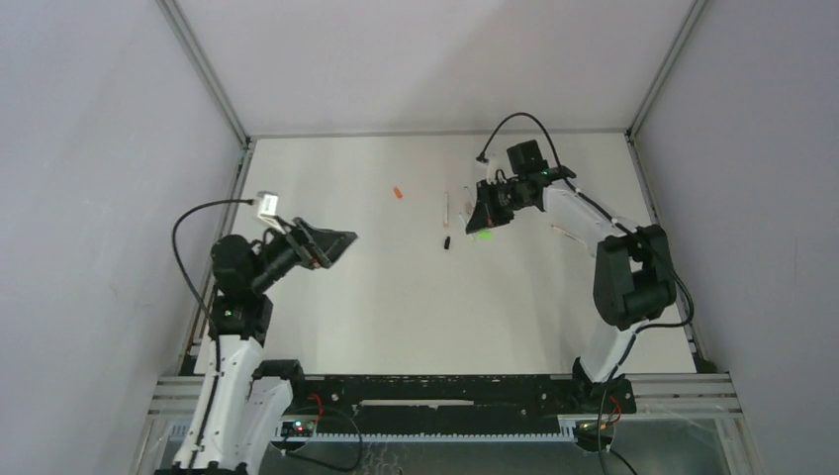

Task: Insert the pens into the pen caps
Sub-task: Pick up the pen from the center of the board.

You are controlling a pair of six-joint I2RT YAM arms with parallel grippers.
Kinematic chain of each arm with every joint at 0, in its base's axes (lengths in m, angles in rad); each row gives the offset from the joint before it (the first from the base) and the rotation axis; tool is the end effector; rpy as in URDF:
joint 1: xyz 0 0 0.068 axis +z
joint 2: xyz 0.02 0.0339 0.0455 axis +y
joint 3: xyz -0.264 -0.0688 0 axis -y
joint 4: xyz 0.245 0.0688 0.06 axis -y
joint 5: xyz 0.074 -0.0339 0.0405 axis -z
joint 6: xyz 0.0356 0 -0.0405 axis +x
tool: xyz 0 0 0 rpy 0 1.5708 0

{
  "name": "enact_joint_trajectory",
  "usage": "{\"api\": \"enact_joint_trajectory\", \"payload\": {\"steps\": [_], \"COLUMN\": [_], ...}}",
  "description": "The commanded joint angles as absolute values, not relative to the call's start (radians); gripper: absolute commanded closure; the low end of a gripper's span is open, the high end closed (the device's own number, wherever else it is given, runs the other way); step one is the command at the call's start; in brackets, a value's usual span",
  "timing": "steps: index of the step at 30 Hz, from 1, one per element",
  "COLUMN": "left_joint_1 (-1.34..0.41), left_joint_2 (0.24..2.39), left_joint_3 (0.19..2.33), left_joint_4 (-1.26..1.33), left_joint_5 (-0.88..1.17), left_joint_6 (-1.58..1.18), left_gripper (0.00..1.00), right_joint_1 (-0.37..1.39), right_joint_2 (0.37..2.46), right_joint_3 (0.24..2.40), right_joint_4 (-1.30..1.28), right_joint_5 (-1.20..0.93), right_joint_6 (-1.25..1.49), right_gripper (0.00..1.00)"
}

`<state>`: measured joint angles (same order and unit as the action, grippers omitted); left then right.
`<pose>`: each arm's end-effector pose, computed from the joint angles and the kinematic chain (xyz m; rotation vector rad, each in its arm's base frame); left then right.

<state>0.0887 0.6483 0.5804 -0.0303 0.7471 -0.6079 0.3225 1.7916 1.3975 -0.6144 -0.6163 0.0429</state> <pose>0.1592 -0.0101 0.3063 -0.0122 1.7440 -1.0049 0.3558 0.1406 0.2452 -0.5873 2.4919 0.9317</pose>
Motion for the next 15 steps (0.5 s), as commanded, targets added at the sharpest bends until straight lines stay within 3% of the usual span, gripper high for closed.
{"api": "enact_joint_trajectory", "payload": {"steps": [1, 8, 15], "left_joint_1": [-0.177, -0.552, -0.712], "left_joint_2": [0.645, 0.781, 0.989], "left_joint_3": [0.545, 0.388, 0.340], "left_joint_4": [0.115, 0.655, 1.038], "left_joint_5": [0.598, 0.269, 0.118], "left_joint_6": [-0.702, -0.954, -0.977], "left_gripper": [0.00, 0.02, 0.12], "right_joint_1": [0.271, 0.274, 0.290], "right_joint_2": [1.678, 1.520, 1.335], "right_joint_3": [1.310, 1.217, 1.108], "right_joint_4": [-0.489, -0.431, -0.385], "right_joint_5": [-0.840, -0.963, -1.123], "right_joint_6": [0.002, -0.117, -0.260], "right_gripper": [1.00, 1.00, 1.00]}}
